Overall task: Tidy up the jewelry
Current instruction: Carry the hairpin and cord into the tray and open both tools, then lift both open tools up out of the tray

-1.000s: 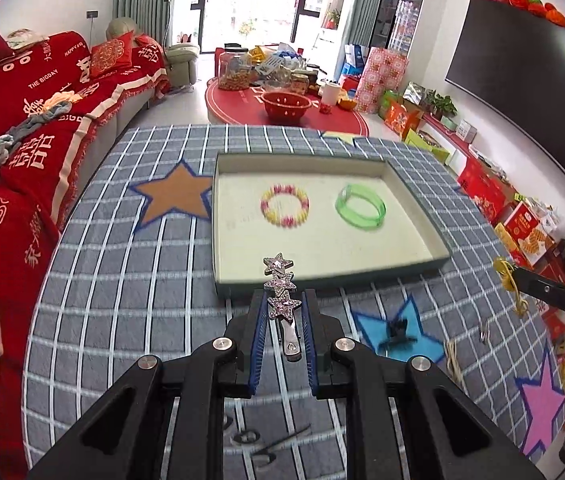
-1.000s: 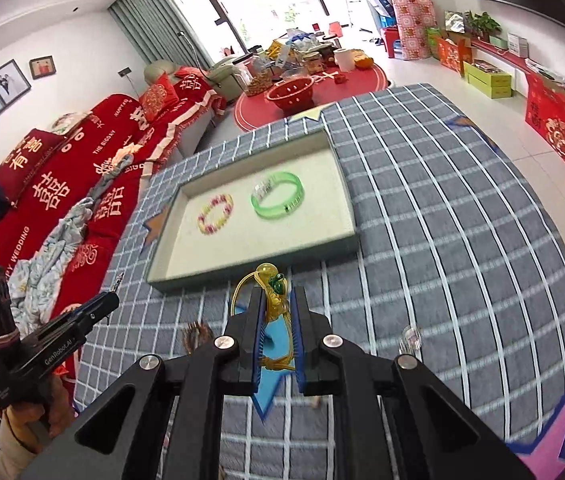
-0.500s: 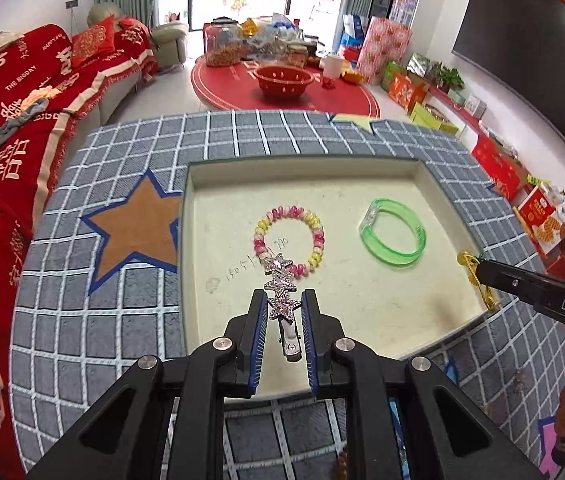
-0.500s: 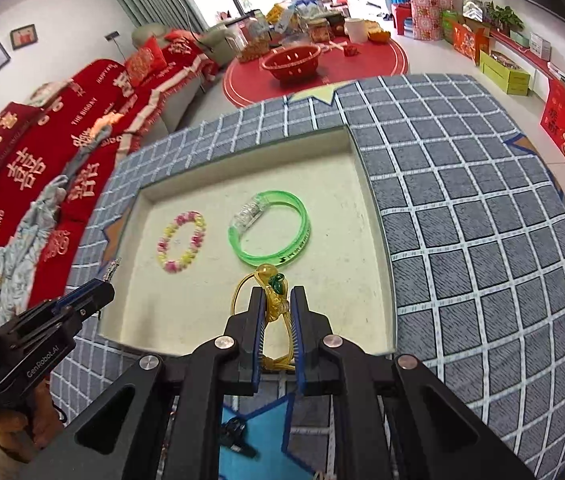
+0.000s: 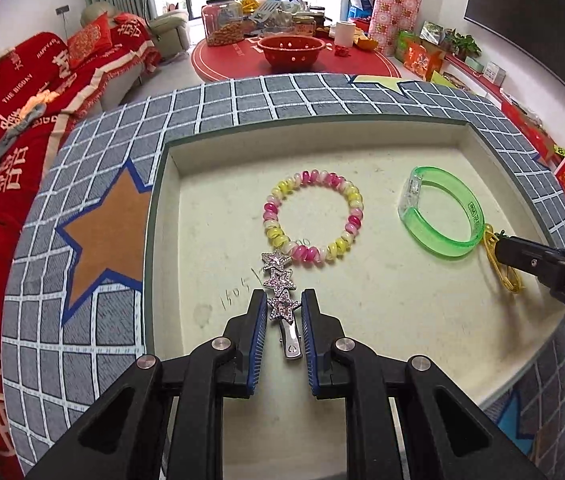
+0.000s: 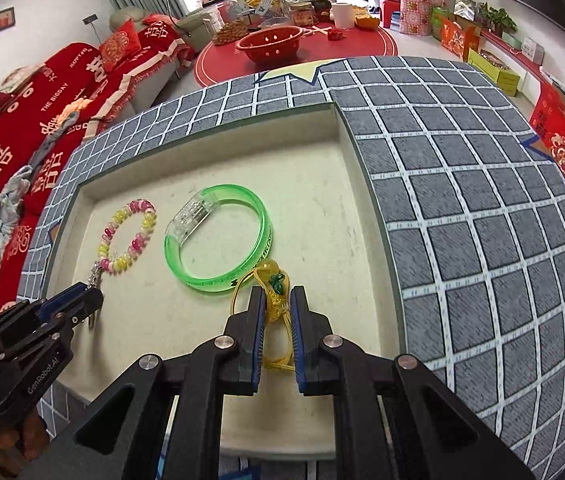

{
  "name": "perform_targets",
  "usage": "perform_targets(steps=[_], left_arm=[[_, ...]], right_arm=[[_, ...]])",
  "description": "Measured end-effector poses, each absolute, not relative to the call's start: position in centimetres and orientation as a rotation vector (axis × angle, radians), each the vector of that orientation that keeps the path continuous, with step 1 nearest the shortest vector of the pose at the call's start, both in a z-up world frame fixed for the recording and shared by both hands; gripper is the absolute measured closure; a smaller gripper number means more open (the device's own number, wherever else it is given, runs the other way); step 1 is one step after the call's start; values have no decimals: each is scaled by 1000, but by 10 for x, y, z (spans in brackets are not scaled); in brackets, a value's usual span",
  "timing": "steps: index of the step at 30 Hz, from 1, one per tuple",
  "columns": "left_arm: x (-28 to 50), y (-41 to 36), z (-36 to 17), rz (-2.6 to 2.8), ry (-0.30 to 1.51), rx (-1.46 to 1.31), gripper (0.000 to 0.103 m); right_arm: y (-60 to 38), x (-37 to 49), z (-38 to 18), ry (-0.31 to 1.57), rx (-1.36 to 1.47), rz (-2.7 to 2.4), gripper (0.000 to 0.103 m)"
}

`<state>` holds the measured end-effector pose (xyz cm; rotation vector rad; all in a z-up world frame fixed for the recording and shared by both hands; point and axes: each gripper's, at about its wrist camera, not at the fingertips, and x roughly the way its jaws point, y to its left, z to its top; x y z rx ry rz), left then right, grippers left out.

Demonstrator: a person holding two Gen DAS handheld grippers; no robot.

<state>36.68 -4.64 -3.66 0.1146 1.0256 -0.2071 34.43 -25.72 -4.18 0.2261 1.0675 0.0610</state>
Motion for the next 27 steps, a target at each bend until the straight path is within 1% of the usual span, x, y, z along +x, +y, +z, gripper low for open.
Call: perform_targets(steps=[4,9,10,12,13,14,21,23,24,25,26,27], left_arm=[[365,-50,-36,-187,997,138,72],[358,-53,-35,-158,984,165,72],[358,-53,-34,-153,979,164,72],[355,-50,-29,-139,960,161,72],[354,-48,-26,-135,952,159,72],[352,-47,-23,-130,942,155,72],[343,-46,-2,-134,887,150,72],[339,-46,4,-140,877,143,72],[337,-45,6,-139,871,142,62],[334,-45,9,-135,867,141,21],[329,-43,13,-123,851,134,1],[324,-40,17,-112,816,125,0]], right_arm=[[-253,343,-41,1062,209,58,88],[-254,342,-42,1077,218,64,81],[-255,343,-42,1080,223,67,78],[-256,342,-39,1075,235,75,69],[-256,341,-36,1066,241,75,57],[-257,340,-32,1051,252,78,49],[-265,327,-6,988,342,97,46],[-265,321,1,973,350,102,40],[-265,317,5,963,352,104,39],[-265,314,9,956,352,106,39],[-265,311,12,949,354,108,38],[-265,307,17,940,356,112,38]])
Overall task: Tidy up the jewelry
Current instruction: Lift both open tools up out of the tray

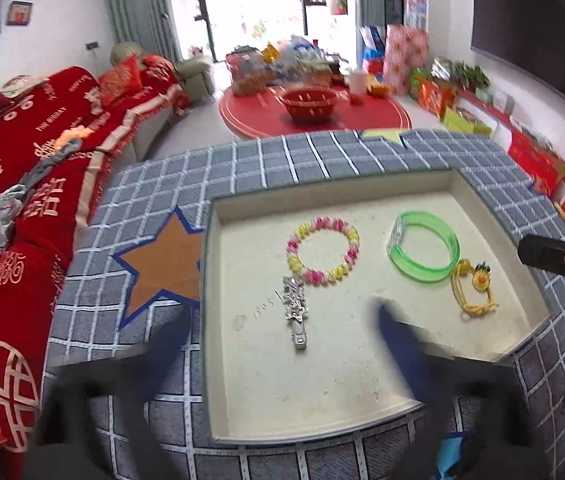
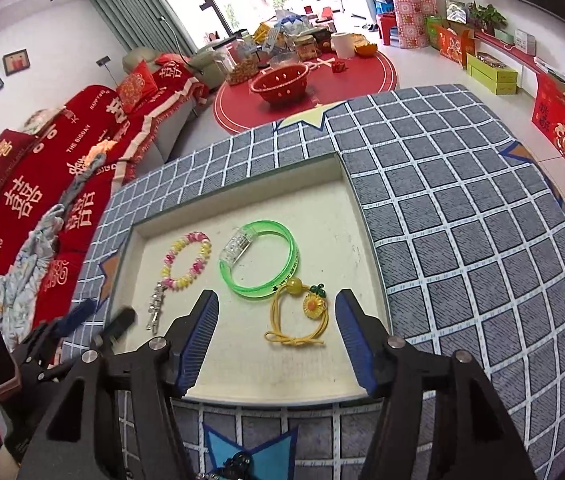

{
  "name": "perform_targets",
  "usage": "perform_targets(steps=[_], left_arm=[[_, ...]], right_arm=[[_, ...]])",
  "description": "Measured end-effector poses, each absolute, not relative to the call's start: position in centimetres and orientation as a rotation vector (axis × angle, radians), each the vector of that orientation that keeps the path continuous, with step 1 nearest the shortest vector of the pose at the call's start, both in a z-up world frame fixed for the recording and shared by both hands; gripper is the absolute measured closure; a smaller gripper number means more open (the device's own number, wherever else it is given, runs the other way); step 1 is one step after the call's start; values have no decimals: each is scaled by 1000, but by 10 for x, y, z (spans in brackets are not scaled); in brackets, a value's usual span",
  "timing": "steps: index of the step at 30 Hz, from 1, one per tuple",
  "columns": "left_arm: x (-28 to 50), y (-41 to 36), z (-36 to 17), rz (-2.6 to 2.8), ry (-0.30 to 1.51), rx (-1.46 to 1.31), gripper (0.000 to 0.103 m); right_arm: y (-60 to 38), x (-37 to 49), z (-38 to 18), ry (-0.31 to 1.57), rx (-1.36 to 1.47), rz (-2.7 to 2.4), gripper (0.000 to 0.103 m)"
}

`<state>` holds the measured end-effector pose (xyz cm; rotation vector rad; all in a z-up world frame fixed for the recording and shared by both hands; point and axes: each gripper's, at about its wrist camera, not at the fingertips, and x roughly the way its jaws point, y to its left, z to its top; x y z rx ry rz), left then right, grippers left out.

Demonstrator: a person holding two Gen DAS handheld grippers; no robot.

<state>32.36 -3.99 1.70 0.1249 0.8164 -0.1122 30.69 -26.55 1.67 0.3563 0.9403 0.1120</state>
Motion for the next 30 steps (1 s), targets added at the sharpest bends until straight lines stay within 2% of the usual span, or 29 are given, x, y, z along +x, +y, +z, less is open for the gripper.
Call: perform_targets(steps=[3,9,10,11,12,26,30], left_arm=[[309,-39,30,-125,776,147,0],[280,-29,50,-143,739,131,0],[274,-29,52,-144,735,130,0],[268,-29,53,-144,732,130,0],[262,-28,55,-147,731,129,0],[198,-17,48,-140,745,112,0],[192,-13,35,-148,815,88,0]], right_arm=[[-266,295,29,917,360,120,31],[-269,267,47,875,371,140,29],[-269,264,49,871,368,138,16],[-269,258,53,858,362,133,10],[-269,254,56,848,361,132,9],[-284,178,73,743,359,110,7],[-291,157,71,713,365,89,7]])
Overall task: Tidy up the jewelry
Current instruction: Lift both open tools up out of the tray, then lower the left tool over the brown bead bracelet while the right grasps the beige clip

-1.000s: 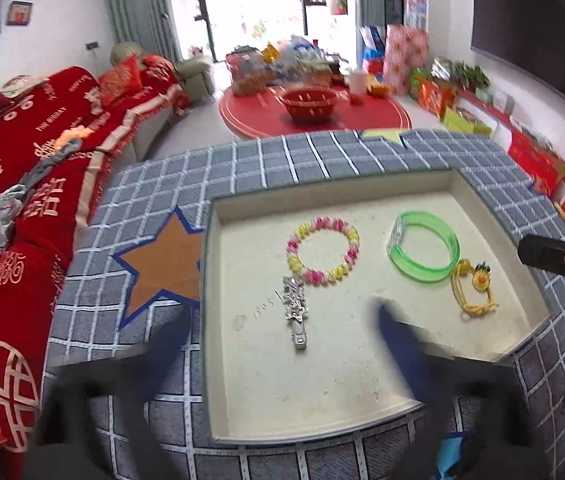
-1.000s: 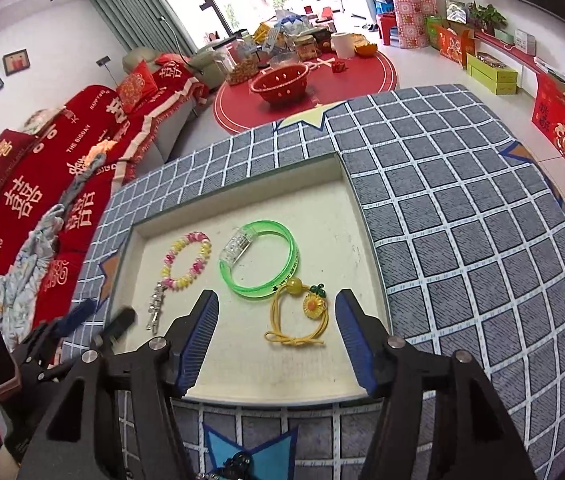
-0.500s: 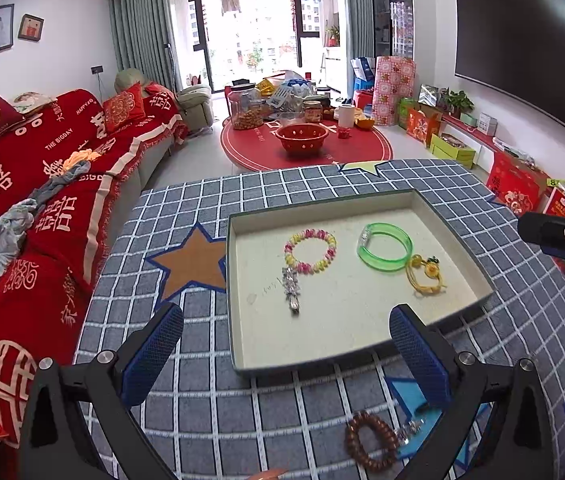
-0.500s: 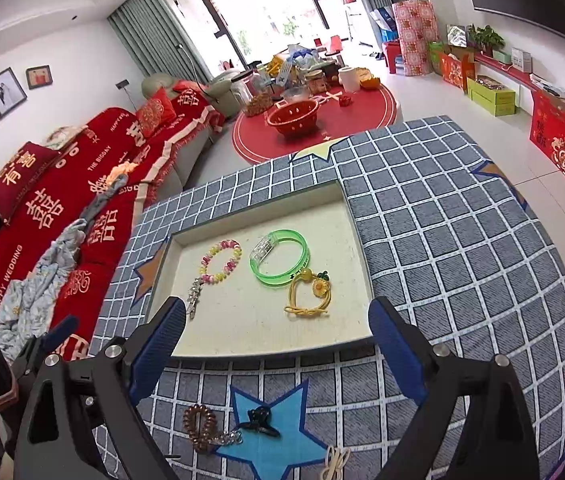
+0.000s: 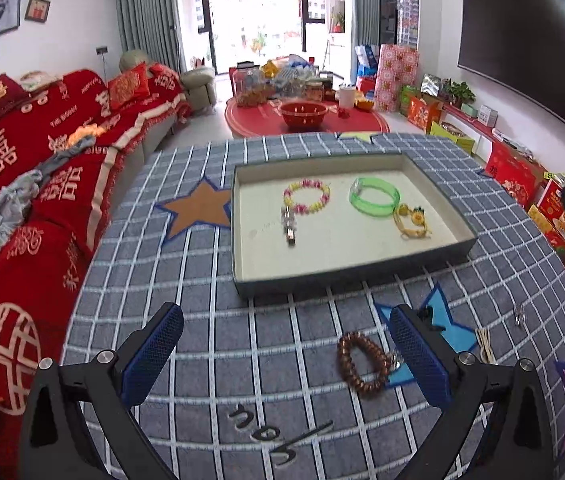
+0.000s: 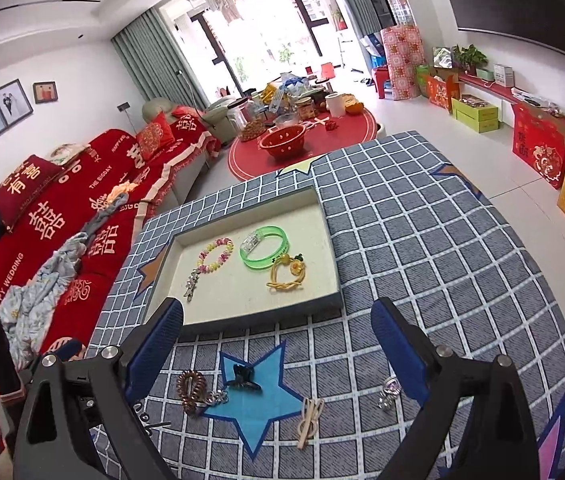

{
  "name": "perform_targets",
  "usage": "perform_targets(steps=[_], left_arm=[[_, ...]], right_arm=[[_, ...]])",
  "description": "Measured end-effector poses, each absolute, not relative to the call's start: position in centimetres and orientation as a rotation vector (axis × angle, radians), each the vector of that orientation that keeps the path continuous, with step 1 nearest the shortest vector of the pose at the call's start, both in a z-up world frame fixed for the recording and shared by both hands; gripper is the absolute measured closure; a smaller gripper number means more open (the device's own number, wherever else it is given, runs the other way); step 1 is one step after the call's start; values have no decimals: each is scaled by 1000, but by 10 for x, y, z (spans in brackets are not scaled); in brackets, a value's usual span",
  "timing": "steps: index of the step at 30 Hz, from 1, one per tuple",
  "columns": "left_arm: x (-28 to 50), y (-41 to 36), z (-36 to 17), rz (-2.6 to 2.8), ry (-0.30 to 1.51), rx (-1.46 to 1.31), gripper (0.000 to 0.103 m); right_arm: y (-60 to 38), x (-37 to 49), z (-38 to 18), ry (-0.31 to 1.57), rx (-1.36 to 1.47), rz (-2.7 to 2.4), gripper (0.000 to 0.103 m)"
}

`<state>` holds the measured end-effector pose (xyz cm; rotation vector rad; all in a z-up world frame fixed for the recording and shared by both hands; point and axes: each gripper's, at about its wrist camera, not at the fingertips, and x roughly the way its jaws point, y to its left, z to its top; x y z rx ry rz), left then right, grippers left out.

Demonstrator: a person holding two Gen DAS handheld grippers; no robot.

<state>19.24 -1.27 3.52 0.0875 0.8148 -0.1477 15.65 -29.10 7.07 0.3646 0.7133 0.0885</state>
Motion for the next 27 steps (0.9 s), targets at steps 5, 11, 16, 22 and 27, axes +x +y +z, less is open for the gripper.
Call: perform_targets(steps=[5,11,16,22,27], left_arm=[[177,-12,23,-154,845,74,0],[164,-8,11,-126,873,59,0],[159,-6,-5,-123,925,46,0],[157,-11,-17,-140,969,50,0],[165,-12,-23,-130,987,36,0]], right_arm=[[-300,137,62,734,377,64,7],[-314,117,44,810,356,26,7],[-324,105,24,886,368,34,7],[-326,94,-3,966,351,1,7],[-314,88,-21,1024,297,-6,7]])
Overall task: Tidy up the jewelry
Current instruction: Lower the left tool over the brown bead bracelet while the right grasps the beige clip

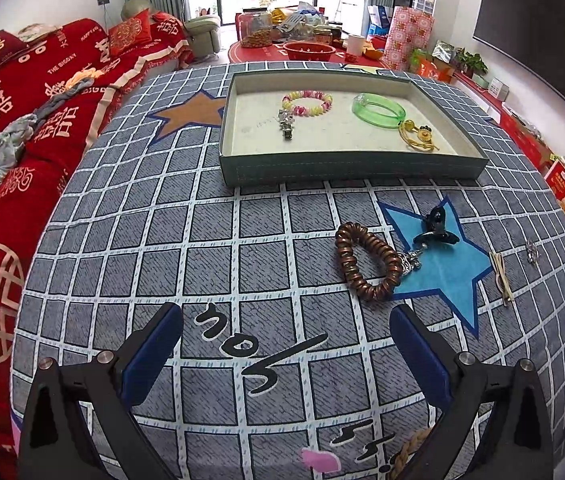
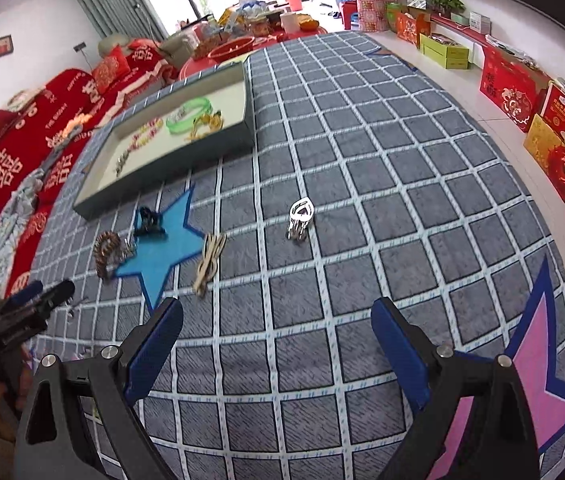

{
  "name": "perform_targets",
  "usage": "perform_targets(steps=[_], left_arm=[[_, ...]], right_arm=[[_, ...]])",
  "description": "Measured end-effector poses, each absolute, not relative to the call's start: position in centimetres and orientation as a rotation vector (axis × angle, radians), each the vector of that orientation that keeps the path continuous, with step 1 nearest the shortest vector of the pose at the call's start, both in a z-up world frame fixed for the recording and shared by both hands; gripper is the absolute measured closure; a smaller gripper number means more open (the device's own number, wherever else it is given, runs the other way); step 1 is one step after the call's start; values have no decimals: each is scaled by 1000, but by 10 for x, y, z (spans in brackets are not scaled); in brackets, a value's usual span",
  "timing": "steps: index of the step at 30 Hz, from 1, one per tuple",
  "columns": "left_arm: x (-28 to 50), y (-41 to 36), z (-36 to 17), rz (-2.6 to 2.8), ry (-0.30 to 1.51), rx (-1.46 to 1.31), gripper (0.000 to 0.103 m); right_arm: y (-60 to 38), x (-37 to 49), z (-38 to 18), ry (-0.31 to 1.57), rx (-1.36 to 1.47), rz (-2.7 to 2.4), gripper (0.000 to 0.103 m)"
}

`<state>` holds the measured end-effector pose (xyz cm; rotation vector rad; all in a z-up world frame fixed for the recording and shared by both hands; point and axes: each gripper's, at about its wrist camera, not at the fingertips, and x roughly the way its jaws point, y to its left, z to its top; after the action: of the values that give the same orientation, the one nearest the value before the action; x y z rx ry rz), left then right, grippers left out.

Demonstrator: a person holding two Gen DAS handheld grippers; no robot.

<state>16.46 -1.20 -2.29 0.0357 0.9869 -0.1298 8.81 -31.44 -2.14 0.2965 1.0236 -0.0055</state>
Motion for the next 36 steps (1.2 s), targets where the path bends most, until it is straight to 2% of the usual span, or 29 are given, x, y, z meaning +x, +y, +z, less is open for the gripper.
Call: perform_targets(steps=[15,22,30,36], left_arm=[[197,-8,-34,-128,1042,-72,0],[209,-12,-44,-110,1059,-28,0],[213,-23,-52,-100,1060,42,0],[212,-29,-53,-115,1047,80,0]], right_arm=[[-273,110,-39,1061,252,11,7],[-270,118,-43,1064,230,-20,7],[-252,131,-49,1068,117,-43,14],[-232,134,-50,1062,1,-46,28]])
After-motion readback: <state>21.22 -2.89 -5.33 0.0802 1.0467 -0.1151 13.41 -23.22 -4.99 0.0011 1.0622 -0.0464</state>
